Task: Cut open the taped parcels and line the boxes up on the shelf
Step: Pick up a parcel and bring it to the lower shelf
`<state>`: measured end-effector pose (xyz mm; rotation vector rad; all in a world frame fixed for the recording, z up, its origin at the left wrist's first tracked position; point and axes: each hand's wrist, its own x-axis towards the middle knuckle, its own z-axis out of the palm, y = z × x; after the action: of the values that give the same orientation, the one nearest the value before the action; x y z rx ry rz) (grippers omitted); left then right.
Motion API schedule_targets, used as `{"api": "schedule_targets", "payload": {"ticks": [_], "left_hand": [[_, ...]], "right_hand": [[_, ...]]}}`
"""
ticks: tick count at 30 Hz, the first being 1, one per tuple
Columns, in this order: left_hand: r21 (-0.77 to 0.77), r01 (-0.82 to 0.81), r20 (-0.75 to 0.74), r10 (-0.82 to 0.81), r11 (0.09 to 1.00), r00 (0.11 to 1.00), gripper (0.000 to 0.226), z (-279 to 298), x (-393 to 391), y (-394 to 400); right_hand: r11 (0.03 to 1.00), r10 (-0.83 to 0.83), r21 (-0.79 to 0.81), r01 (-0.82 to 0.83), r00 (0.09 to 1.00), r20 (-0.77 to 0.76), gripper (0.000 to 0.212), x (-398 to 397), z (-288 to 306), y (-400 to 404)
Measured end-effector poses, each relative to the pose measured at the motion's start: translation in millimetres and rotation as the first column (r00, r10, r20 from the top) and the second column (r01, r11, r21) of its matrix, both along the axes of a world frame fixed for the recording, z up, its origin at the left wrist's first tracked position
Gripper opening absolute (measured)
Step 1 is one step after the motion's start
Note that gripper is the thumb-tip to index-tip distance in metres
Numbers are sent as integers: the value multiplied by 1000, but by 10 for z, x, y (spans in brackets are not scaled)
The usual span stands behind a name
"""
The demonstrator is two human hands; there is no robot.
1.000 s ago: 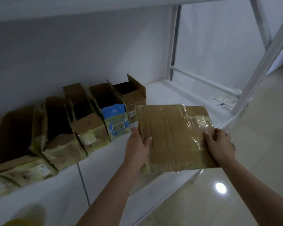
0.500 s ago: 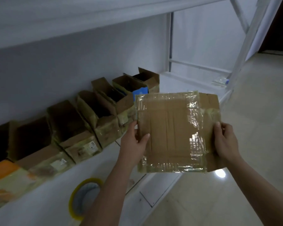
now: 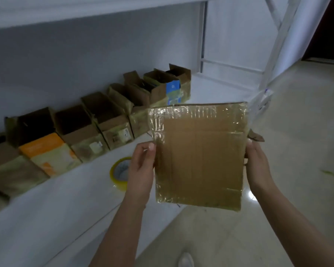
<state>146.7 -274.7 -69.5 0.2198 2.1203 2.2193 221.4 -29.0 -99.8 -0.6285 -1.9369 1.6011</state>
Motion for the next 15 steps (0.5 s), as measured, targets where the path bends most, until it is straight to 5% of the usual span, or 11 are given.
{"api": "schedule_targets", "payload": {"ticks": [3,9,15], "left_hand": [[105,-17,58,10,994,998,32,-64,310,-253],[270,-120,209,64,955,976,34,46,611,-892],[311,-200,140,163,929,977,24,198,488,-1583]], "right_hand": [[996,28,-88,-29,1000,-12,47,293,-19,-303],[994,104,-16,-104,995,-9,44,454,51,-928],[971,234,-45,-234,972,-16,46,225,303,-1573]]}}
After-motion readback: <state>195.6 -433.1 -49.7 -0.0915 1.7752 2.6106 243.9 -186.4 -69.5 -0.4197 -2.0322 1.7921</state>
